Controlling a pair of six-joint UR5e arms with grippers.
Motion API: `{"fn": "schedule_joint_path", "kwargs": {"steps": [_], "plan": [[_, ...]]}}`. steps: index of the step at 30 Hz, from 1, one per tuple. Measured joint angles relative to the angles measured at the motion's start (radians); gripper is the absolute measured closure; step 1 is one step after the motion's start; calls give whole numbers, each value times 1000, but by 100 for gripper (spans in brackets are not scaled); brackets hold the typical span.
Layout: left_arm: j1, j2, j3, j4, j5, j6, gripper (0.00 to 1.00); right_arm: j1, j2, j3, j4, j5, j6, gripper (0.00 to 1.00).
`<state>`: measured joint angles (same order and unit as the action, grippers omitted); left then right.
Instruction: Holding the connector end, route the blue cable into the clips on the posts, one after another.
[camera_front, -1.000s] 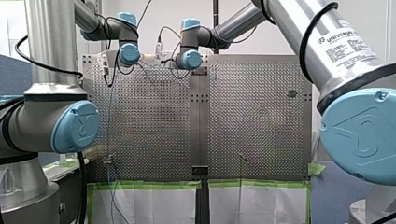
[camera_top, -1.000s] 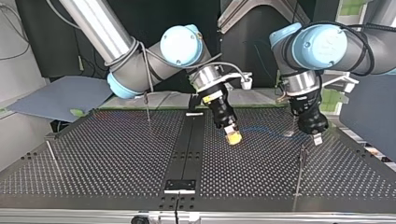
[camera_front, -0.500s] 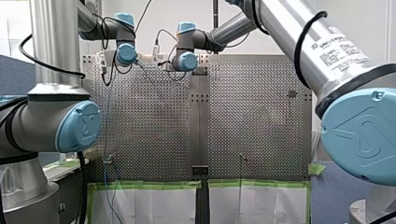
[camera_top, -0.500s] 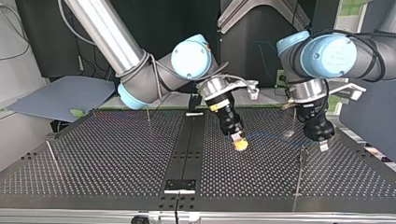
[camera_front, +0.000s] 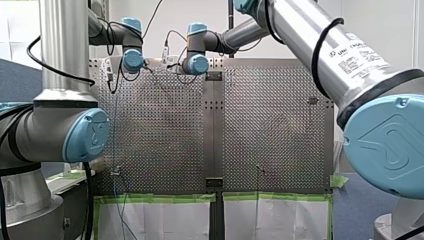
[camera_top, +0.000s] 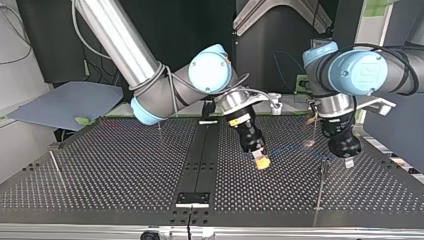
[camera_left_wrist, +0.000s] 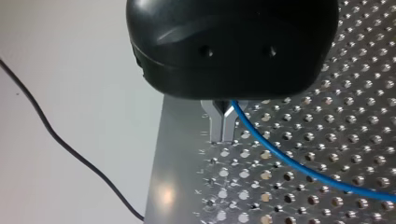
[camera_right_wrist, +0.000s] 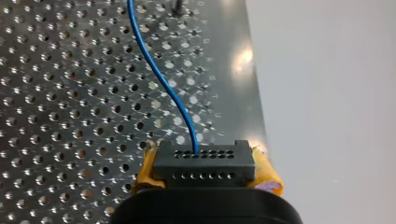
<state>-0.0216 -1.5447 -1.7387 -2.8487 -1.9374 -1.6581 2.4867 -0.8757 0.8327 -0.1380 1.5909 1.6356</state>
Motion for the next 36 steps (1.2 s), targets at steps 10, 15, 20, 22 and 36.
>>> {"fn": "schedule_joint_path", "kwargs": {"steps": [10,15,20,22,36], "plan": [[19,-35,53,-37,47,11,100,-2,26,-44,15,-2,0,100],[27,-41,57,-42,55,15,100,-9,27,-45,16,-3,2,100],[35,-48,57,-40,66,15,100,-16,27,-45,15,-6,13,100],[39,-56,57,-38,76,14,100,-18,27,-45,15,-7,15,100],[77,-69,58,2,130,-15,100,-37,28,-45,16,-17,15,100]]}}
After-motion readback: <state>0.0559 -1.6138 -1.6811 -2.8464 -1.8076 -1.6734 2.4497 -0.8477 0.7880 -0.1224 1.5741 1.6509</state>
